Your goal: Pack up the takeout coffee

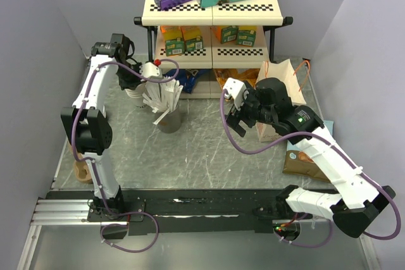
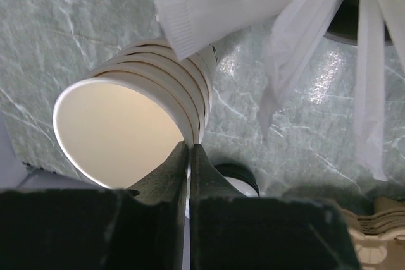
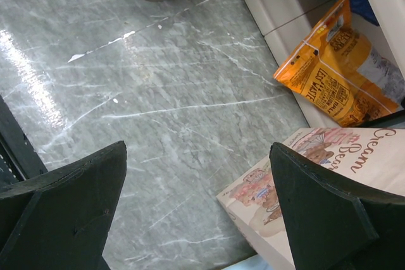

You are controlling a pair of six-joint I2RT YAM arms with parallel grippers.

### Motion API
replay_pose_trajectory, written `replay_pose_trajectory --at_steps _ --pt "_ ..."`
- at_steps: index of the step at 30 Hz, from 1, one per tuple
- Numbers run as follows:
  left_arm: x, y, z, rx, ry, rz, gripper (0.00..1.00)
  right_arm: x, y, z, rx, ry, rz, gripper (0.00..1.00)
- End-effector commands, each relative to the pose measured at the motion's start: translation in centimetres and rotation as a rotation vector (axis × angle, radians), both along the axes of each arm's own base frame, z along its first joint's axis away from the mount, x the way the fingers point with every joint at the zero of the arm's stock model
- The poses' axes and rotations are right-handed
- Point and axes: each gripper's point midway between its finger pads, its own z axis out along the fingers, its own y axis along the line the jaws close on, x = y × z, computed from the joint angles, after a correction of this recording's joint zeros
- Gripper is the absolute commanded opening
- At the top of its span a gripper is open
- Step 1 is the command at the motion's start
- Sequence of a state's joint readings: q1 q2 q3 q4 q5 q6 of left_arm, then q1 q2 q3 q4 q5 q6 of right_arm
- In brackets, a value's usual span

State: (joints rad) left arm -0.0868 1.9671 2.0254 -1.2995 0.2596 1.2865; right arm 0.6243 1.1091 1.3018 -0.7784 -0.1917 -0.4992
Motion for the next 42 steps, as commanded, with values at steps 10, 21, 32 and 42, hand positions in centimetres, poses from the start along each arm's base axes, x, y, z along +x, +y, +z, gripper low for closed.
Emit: replay_pose_trajectory --at_steps 10,21,32,42 --pt "0.2 2.0 5.5 -0.036 -0.132 0.356 0.01 0.2 0.4 1.0 0.036 -0.045 0.004 1.0" --pt "2.1 4.0 7.4 -0.051 -0.287 0.542 0.01 0.1 0.7 0.8 0.05 -0.032 0.01 1.0" --pt "3.4 4.0 7.5 -0.111 -0.327 0.692 0.01 0.1 0.4 0.5 0.044 -0.043 -0.001 1.0" --pt "0.6 2.3 5.5 -0.063 -0.153 0.652 0.01 0.3 0.4 0.1 0.04 -0.048 0.0 1.0"
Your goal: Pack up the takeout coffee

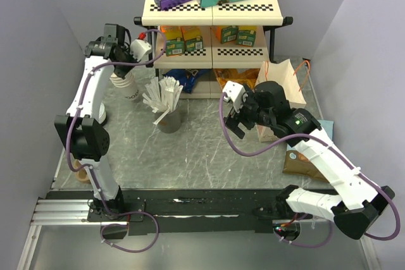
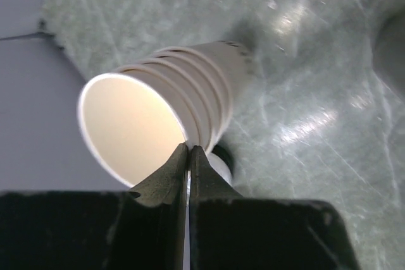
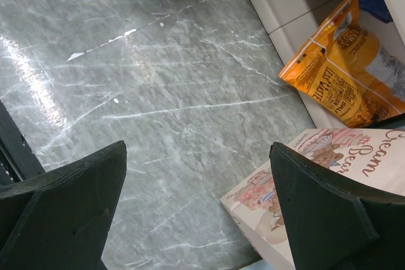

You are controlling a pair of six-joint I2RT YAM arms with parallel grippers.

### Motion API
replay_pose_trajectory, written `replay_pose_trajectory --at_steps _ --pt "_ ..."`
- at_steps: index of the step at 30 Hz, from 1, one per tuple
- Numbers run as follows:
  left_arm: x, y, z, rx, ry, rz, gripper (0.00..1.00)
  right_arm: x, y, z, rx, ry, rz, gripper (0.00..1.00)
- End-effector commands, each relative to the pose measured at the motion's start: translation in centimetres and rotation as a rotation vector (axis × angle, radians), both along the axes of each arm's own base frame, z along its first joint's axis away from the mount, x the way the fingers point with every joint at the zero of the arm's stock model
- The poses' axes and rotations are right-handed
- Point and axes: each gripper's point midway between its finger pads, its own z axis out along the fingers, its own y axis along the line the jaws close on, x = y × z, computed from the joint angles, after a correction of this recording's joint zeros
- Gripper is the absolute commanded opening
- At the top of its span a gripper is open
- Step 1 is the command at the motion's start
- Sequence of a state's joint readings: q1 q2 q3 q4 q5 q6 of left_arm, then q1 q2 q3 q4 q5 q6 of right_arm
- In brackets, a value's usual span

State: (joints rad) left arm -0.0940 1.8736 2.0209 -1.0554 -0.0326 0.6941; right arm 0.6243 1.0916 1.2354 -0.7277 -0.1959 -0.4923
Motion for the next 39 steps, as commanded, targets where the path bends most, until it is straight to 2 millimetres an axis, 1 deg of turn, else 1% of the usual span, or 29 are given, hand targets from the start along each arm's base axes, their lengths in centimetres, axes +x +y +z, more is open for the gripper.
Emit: replay_pose_trajectory --at_steps 1,3,4,5,7,8,9,11,13,17,18,20,21,23,24,25,26,27,28,29,30,32,33,34,35,36,37,38,39 --pt "-1.6 -2.9 1.5 -0.153 0.06 -0.039 0.01 0.3 0.3 1.5 0.034 -0.054 0.002 1.0" --pt "-0.8 -1.8 1.3 -0.085 0.031 0.026 0.01 0.3 0.3 1.5 0.034 -0.058 -0.002 1.0" --pt "0.0 -0.6 -0.2 0.009 -0.002 0.056 0.01 0.3 0.3 1.3 0.034 -0.054 -0.003 1.0" --pt "0.4 1.7 -0.3 0.139 -0.046 0.127 0.01 0.4 0.3 1.3 0.035 -0.055 -0.003 1.0" --pt "-0.2 2.9 -0.6 0.175 -0.043 0.127 0.01 0.2 0.3 1.2 0.034 -0.054 0.0 1.0" --pt "-0.3 0.7 -0.4 0.034 -0.021 0.055 0.01 0.3 0.2 1.3 0.035 -0.053 -0.004 1.0" --pt "0.5 0.1 1.9 -0.066 -0.061 0.1 0.01 0.3 0.2 1.3 0.033 -0.055 -0.006 1.0" --pt "0.2 0.8 1.9 -0.023 -0.038 0.146 0.01 0.3 0.1 1.1 0.029 -0.056 -0.005 1.0" --pt "0.2 0.1 1.8 -0.043 -0.018 0.119 0.01 0.4 0.1 1.0 0.029 -0.056 -0.009 1.0" --pt "-0.2 0.3 2.0 -0.001 -0.019 0.135 0.01 0.3 0.4 1.2 0.037 -0.052 0.001 1.0" --pt "0.1 0.4 3.4 -0.001 -0.064 0.143 0.01 0.5 0.3 1.2 0.034 -0.052 -0.004 1.0" --pt "1.2 1.5 4.0 0.046 -0.145 0.163 0.01 0.6 0.3 1.2 0.035 -0.057 -0.008 1.0" --pt "-0.3 2.8 2.0 0.144 -0.077 0.152 0.01 0.5 0.4 1.2 0.036 -0.059 -0.002 1.0" --pt "-1.2 1.0 2.4 0.13 -0.034 0.106 0.01 0.4 0.4 1.2 0.038 -0.052 -0.002 1.0" --pt "-0.5 1.1 2.9 0.072 -0.079 0.136 0.01 0.5 0.3 1.2 0.039 -0.055 -0.007 1.0" --pt "0.0 3.4 2.0 0.064 -0.094 0.186 0.01 0.4 0.4 1.2 0.044 -0.056 -0.006 1.0" --pt "-0.5 4.0 0.9 0.113 -0.063 0.189 0.01 0.3 0.5 1.0 0.041 -0.052 0.003 1.0" --pt "-1.4 3.6 0.9 0.162 0.011 0.174 0.01 0.3 0.4 0.9 0.038 -0.047 0.005 1.0" --pt "-0.5 2.4 2.2 0.097 -0.035 0.158 0.01 0.3 0.4 1.0 0.037 -0.047 0.002 1.0" --pt "0.5 3.3 3.1 0.039 -0.093 0.193 0.01 0.4 0.4 1.2 0.043 -0.053 -0.006 1.0" --pt "0.5 5.2 2.1 0.066 -0.108 0.233 0.01 0.4 0.4 1.1 0.043 -0.055 -0.005 1.0" --pt "-1.0 2.9 2.4 0.145 -0.03 0.189 0.01 0.2 0.3 1.1 0.035 -0.052 0.005 1.0" --pt "-0.2 2.0 4.5 0.06 -0.095 0.19 0.01 0.5 0.2 1.3 0.038 -0.058 -0.011 1.0" --pt "1.7 4.2 5.0 -0.019 -0.188 0.234 0.01 0.5 0.2 1.2 0.042 -0.058 -0.013 1.0" --pt "0.8 5.8 2.9 0.067 -0.141 0.251 0.01 0.5 0.3 1.1 0.041 -0.06 -0.005 1.0" --pt "-0.1 5.3 0.3 0.109 -0.051 0.231 0.01 0.2 0.4 0.9 0.039 -0.049 0.007 1.0" --pt "-0.7 2.6 0.2 0.061 0.005 0.176 0.01 0.3 0.4 1.1 0.036 -0.049 0.007 1.0" --pt "-3.9 -1.6 -0.3 -0.153 0.178 0.081 0.01 0.3 0.3 1.1 0.039 -0.046 -0.002 1.0" --pt "-2.2 -1.6 2.4 -0.188 0.098 0.104 0.01 0.4 0.3 1.2 0.042 -0.052 -0.007 1.0"
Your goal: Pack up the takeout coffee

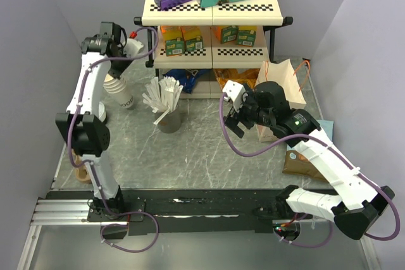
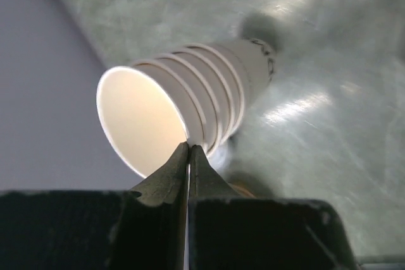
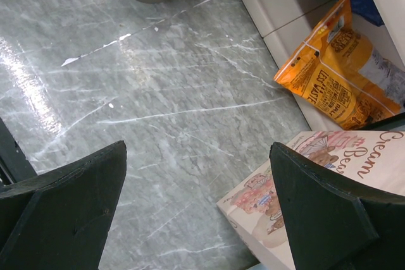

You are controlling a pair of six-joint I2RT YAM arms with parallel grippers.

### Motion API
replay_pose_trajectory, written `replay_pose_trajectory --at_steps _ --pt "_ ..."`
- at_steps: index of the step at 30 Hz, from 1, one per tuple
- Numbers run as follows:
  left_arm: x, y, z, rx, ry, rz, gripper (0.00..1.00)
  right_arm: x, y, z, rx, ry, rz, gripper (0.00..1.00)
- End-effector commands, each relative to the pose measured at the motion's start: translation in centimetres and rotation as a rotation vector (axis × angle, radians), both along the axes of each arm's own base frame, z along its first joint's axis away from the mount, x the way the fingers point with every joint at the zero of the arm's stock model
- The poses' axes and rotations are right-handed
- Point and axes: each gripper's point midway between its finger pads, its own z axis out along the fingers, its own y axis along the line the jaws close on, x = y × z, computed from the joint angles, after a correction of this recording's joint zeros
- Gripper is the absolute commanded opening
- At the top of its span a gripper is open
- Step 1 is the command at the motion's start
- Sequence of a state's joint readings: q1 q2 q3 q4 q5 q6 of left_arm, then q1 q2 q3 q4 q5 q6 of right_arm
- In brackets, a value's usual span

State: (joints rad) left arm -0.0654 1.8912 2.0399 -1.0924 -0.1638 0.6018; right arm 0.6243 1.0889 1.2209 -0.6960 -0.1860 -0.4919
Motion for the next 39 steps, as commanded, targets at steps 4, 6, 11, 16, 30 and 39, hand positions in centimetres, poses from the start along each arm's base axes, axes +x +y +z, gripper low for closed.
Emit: replay_pose_trajectory --at_steps 4,6,11,16,30,39 --pt "1.0 1.6 0.5 0.088 -0.078 0.085 0.01 0.0 0.4 1.0 0.036 -0.031 0.012 1.0" --pt "0.6 -0.7 0.2 -0.083 -0.036 0.028 0.01 0.0 0.4 1.1 0.03 -0.034 0.012 1.0" --pt "0.3 0.0 0.9 0.105 -0.036 0.073 0.01 -0.1 -0.1 0.9 0.024 -0.045 -0.002 1.0" --pt "-0.4 -3.1 0.6 -0.034 -0.008 0.029 0.01 -0.2 0.0 0.9 0.028 -0.041 0.006 1.0" --pt "0.1 -0.9 2.0 -0.081 -0.06 0.155 0.01 -0.3 0.1 0.5 0.03 -0.029 0.011 1.0" --pt "-1.7 -1.7 -2.2 -0.024 0.034 0.128 0.01 -0.2 0.2 0.6 0.033 -0.029 0.015 1.0"
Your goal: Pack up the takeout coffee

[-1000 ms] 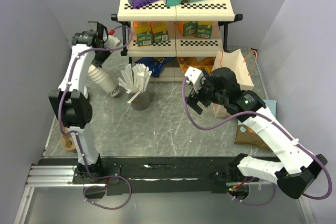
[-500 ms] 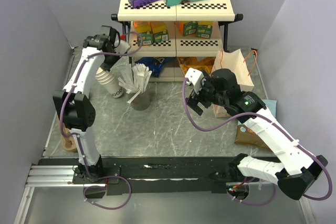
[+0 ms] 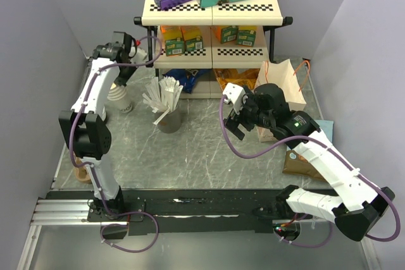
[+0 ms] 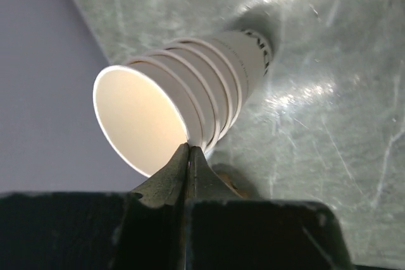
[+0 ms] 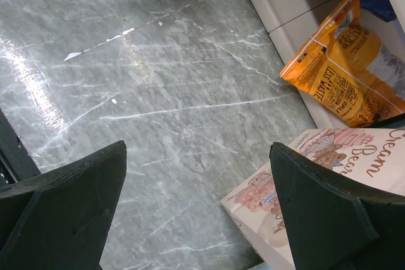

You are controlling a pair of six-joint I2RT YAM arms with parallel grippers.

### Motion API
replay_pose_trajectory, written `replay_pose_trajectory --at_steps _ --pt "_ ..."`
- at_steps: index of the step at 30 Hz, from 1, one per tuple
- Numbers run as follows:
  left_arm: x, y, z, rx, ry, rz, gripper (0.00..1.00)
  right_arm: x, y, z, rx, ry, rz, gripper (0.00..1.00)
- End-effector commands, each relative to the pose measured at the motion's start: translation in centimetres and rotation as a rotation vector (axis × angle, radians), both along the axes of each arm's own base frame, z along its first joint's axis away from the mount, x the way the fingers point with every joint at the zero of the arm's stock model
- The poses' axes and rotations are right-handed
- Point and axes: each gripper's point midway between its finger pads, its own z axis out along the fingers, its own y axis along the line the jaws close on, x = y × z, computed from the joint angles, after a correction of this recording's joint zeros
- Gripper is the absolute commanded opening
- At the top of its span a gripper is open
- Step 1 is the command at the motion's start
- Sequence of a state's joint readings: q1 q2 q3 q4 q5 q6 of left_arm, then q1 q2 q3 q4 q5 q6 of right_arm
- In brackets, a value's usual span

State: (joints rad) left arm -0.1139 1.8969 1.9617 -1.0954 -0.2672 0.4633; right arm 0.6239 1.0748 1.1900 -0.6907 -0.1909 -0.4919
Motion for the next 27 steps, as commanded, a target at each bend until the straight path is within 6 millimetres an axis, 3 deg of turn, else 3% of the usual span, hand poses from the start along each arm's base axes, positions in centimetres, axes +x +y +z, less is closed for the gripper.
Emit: replay_pose_trajectory --at_steps 1,7,12,16,22,27 --pt "-1.0 -1.4 -0.1 -0.069 0.013 0.012 0.01 0.1 0.4 1.4 0.037 -0.038 0.011 1.0" --pt "-1.5 -2.7 -1.2 -0.155 0.057 0.02 0.12 0.0 0.3 1.3 0.037 -0.037 0.007 1.0" --pt "-1.9 -2.6 -1.3 -0.151 0.067 0.026 0.15 -0.1 0.3 1.0 0.035 -0.033 0.008 1.0" --pt "-2.0 -2.5 -1.5 -0.141 0.077 0.028 0.23 0.1 0.4 1.0 0.036 -0.034 0.009 1.0" --pt "-1.7 -2.2 -1.7 -0.124 0.078 0.028 0.27 0.1 0.4 1.2 0.035 -0.04 0.011 1.0" --pt "-1.8 -2.2 -2.1 -0.123 0.099 0.027 0.21 0.1 0.4 1.2 0.034 -0.038 0.009 1.0"
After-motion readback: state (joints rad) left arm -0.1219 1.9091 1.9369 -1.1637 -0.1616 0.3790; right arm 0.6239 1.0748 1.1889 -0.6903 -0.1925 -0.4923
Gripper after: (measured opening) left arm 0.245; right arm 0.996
